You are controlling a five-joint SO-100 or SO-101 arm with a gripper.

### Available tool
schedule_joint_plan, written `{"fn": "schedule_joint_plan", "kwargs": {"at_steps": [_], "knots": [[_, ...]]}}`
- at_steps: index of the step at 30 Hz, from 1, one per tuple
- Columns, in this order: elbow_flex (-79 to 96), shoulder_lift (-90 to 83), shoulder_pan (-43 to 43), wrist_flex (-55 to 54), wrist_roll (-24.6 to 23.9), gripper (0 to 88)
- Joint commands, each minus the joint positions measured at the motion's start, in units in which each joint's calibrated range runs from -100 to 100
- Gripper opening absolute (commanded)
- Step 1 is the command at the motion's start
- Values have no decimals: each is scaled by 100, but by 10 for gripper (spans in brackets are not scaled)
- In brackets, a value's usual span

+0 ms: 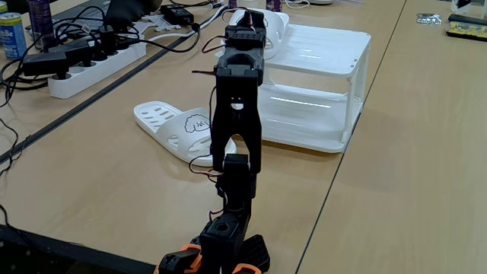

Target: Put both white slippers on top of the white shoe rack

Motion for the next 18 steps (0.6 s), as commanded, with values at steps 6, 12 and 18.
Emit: {"fn": "schedule_joint_plan", "kwargs": {"at_steps": [6,12,18], "knots": [[487,-1122,15,-21,42,154],[1092,-1779,39,-21,42,154],[2021,-2814,261,-21,42,154]]}}
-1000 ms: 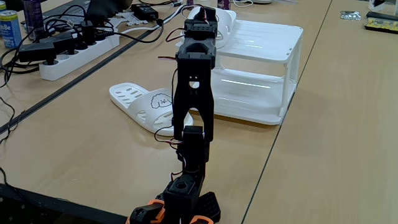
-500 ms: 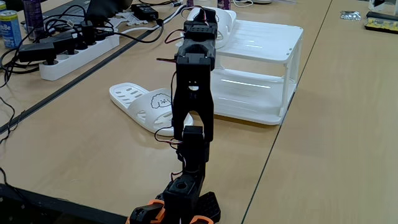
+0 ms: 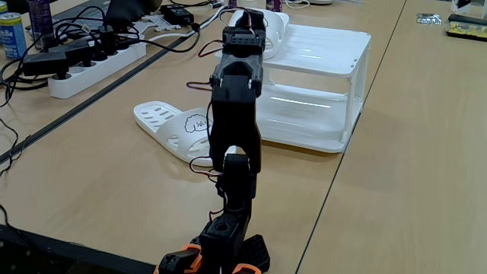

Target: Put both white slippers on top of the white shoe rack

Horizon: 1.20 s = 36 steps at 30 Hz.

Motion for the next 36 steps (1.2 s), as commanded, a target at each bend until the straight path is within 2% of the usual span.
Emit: {"fn": "schedule_joint_plan", "kwargs": {"at_steps": [1,9,13,17,19,26,36], "knots": [[431,-1102,260,-21,42,154],[2867,-2768,926,-21,42,154],[4265,-3475,679,-29,42,162],[4978,-3694,128,-46,42,232],[5167,-3677,-176,-55,42,258],[5303,-3020,-933,-124,42,265],[4220,-1270,-1130,-1160,42,265]]}}
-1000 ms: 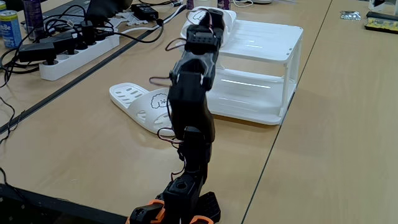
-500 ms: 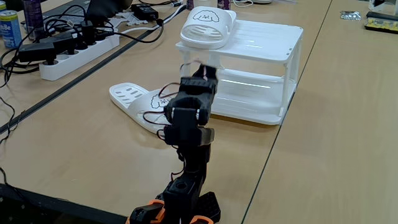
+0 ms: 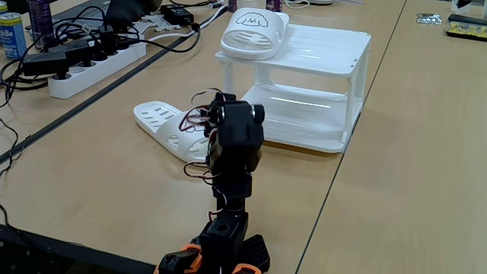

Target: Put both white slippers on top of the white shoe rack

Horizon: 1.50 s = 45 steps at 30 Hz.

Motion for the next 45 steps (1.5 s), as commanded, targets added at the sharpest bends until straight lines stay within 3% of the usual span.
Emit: {"fn": "schedule_joint_plan", "kwargs": {"at_steps": [1,24,45], "knots": [[-767,455,-22,-293,42,265],[-1624,1818,-71,-336,42,265],[-1660,3408,-597,-2890,42,260]]}}
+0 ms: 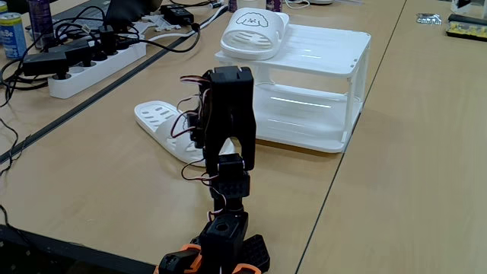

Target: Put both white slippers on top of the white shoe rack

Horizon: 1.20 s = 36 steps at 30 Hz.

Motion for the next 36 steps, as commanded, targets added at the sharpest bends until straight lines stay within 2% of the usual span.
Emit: {"fn": "schedule_joint_plan", "kwargs": {"at_steps": [1,9,20,36], "knots": [[-348,61,-127,-435,42,260],[-492,246,-127,-970,42,260],[-718,338,-546,-996,42,260],[-402,608,-53,-987,42,260]]}}
